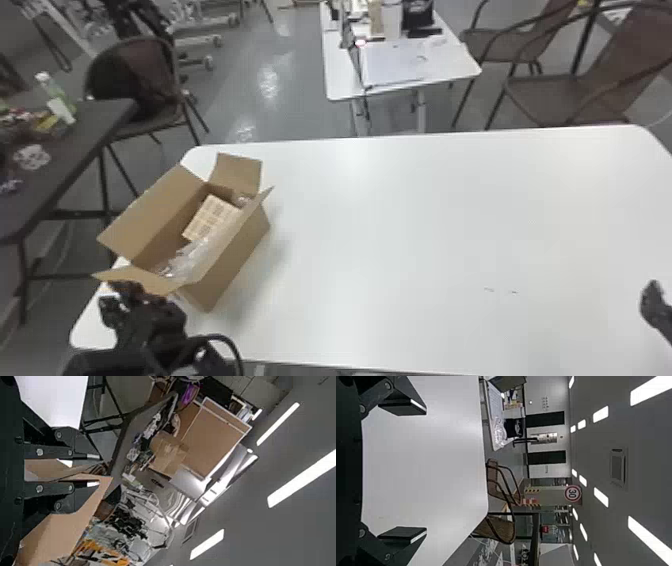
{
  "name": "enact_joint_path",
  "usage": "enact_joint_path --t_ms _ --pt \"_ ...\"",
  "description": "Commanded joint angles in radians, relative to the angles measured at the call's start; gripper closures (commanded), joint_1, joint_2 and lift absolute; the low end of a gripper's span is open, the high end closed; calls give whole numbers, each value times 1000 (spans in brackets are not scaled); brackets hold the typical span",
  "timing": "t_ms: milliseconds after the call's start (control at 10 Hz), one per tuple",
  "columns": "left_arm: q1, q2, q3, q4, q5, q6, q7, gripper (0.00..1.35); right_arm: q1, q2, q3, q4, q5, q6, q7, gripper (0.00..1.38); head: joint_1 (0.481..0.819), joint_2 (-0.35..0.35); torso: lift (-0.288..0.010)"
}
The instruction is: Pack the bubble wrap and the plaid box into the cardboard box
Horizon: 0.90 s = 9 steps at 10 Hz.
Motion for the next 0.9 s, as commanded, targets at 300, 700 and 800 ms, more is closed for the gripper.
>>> enact_joint_path --t_ms 300,700,800 --pt "18 -4 37 -72 -210 -4 -7 140 4 -2 0 -32 38 12 6 222 695 234 -118" --pt "193 -4 -6 -370 -291 403 -405 288 48 29 23 -187 75 118 4 222 695 125 -118" --pt "227 -4 -12 -399 -294 498 -523 282 62 31 40 -218 78 145 6 222 695 93 -118"
